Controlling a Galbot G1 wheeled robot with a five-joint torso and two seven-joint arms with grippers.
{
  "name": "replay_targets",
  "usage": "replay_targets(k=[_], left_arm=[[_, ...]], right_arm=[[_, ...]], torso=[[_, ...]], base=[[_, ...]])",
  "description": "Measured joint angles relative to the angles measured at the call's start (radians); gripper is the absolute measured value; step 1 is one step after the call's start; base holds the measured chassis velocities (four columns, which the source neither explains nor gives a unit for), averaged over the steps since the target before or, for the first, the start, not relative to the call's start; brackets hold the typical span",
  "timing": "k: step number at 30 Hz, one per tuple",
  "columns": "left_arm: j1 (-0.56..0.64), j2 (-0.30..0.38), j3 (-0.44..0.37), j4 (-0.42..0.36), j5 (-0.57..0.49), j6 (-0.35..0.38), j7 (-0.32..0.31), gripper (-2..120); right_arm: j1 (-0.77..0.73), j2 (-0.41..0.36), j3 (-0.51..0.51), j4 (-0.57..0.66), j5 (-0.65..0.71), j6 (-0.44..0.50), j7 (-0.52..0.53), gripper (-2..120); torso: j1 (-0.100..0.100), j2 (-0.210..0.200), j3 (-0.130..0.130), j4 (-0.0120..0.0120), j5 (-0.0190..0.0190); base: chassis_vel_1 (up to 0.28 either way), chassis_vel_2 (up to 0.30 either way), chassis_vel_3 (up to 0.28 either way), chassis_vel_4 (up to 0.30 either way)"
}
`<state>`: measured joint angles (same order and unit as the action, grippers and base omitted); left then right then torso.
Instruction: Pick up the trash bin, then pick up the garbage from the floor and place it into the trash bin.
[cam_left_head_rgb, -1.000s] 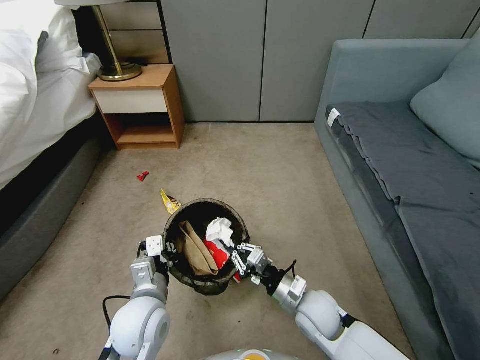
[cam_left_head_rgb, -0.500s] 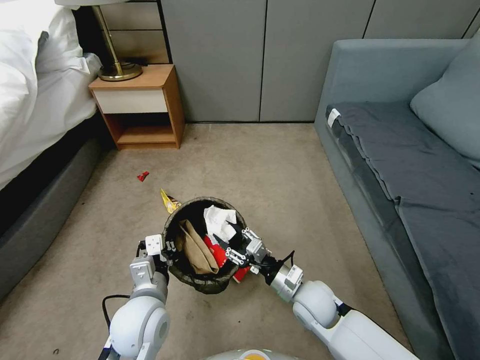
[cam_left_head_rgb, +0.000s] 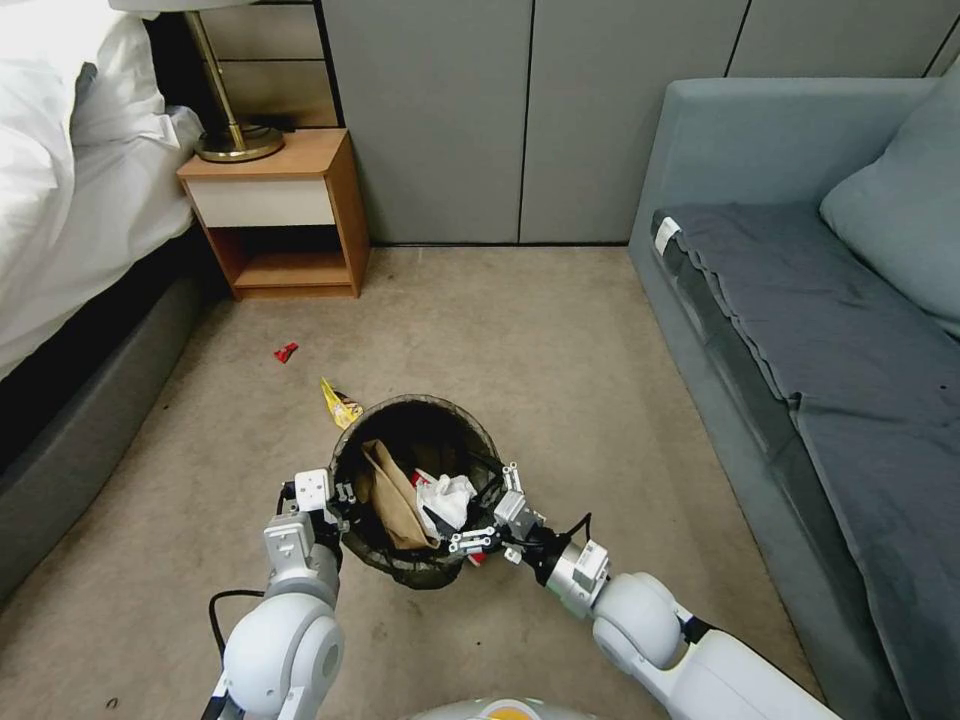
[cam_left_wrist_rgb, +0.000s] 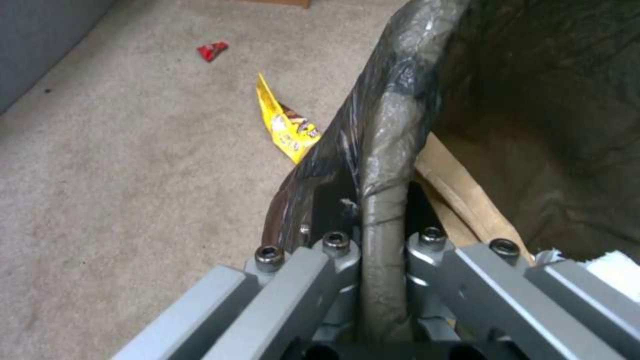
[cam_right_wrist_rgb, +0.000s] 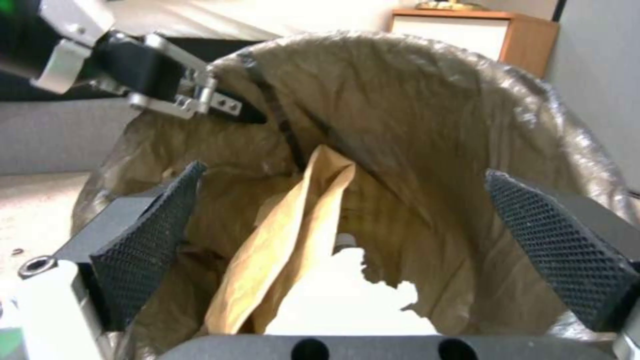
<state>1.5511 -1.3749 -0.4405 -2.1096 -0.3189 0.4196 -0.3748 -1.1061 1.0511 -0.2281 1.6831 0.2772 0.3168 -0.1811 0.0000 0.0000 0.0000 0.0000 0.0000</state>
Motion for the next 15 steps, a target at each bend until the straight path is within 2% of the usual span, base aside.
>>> replay_targets(k=[8,15], left_arm=[[0.001,0.006,0.001,-0.001,0.0,0.001,0.0,0],[-0.005,0.017,-0.008,0.022,-0.003,0.0,0.001,0]], right_arm=[[-0.001,0.002,0.003,0.028,-0.014,0.001,0.002,100],[-0.043,0.048,0.096,0.203,-0.063,0.015,0.07,100]], torso=[[0.0,0.0,0.0,0.0,0.0],[0.0,0.0,0.0,0.0001,0.0]], base=[[0.0,0.0,0.0,0.0],[0.0,0.0,0.0,0.0]])
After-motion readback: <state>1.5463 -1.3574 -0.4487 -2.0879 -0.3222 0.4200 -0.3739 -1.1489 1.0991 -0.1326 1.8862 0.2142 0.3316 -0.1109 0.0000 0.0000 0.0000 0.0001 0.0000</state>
